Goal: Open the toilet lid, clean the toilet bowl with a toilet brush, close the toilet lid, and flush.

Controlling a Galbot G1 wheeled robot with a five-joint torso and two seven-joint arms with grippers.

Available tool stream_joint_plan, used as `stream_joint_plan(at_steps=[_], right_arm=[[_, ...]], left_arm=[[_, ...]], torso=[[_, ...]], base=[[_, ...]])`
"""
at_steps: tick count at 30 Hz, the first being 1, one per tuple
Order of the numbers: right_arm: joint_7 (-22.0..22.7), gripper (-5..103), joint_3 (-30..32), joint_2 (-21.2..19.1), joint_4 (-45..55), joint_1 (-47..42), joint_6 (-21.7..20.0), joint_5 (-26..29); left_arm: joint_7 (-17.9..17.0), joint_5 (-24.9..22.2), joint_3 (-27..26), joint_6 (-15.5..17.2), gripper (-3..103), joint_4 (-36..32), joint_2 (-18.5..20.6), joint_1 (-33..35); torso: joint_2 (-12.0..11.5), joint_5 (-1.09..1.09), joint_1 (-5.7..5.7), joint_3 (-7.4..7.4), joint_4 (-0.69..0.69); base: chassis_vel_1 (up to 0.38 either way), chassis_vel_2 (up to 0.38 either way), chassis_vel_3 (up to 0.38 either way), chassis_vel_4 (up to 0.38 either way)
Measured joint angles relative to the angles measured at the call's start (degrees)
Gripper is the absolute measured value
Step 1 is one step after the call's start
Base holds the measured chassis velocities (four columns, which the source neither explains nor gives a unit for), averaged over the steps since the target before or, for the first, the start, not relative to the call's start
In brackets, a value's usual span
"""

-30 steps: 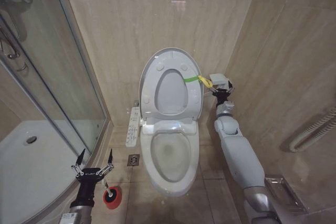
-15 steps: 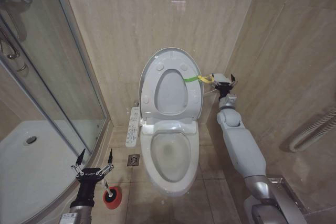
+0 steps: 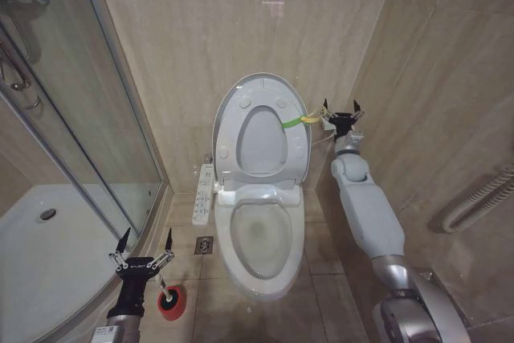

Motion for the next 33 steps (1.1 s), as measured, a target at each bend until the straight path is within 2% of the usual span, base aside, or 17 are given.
stream_joint_plan(at_steps=[8, 16, 19, 33], right_arm=[[-0.06, 100, -1.23, 2.27, -0.91, 1.82, -0.32, -0.60], [-0.05, 100, -2.80, 2.42, 0.64, 0.16, -0.30, -0.69], [-0.06, 100, -3.47, 2.13, 1.32, -0.79, -0.16, 0.02], [-0.80, 100, -5.73, -1.37, 7.42, -6.80, 0.01, 1.95]], left_arm=[[0.00, 0.00, 0.00, 0.00, 100, 0.00, 0.00, 0.00], [0.00, 0.00, 0.00, 0.00, 100, 0.00, 0.00, 0.00], [0.00, 0.00, 0.00, 0.00, 100, 0.00, 0.00, 0.00], [0.00, 0.00, 0.00, 0.00, 100, 0.00, 0.00, 0.00]], torso=[[0.00, 0.00, 0.00, 0.00, 0.01], [0.00, 0.00, 0.00, 0.00, -0.01], [0.00, -0.01, -0.01, 0.00, -0.05], [0.01, 0.00, -0.01, -0.01, -0.03]], base=[[0.000, 0.000, 0.000, 0.000], [0.000, 0.000, 0.000, 0.000], [0.000, 0.000, 0.000, 0.000], [0.000, 0.000, 0.000, 0.000]])
